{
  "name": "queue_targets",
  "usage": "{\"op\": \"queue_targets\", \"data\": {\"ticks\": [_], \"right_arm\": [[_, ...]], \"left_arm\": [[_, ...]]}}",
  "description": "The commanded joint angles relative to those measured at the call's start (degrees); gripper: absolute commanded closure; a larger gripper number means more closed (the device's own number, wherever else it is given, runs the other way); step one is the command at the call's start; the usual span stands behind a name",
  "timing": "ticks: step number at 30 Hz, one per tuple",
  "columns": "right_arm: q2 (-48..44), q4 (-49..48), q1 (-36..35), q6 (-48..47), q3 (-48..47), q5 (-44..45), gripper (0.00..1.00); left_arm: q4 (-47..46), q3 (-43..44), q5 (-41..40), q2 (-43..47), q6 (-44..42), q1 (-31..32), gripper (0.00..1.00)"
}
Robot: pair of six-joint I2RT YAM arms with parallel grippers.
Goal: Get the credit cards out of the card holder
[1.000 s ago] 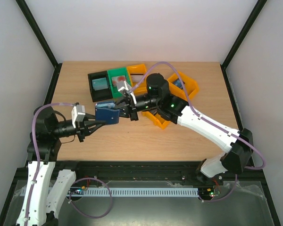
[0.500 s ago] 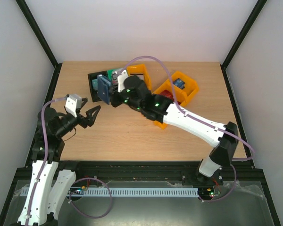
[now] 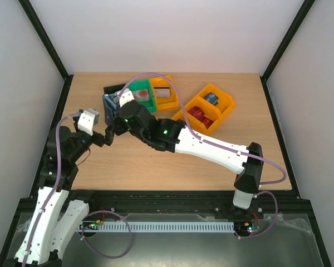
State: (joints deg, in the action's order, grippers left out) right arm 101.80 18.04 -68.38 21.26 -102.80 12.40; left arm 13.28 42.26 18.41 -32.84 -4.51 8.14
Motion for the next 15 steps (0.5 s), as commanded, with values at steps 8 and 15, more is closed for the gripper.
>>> {"op": "queue_targets", "data": {"ticks": [8, 15], "right_arm": [[-5.1, 3.0, 3.7, -5.6, 0.9, -8.7, 0.98], [-9.5, 3.8, 7.6, -8.4, 3.9, -18.0, 0.99]], "left_arm": [[2.0, 4.6, -8.8, 0.9, -0.7, -1.7, 0.08], [2.5, 5.4, -1.5, 1.9, 4.2, -3.0, 0.13]]}}
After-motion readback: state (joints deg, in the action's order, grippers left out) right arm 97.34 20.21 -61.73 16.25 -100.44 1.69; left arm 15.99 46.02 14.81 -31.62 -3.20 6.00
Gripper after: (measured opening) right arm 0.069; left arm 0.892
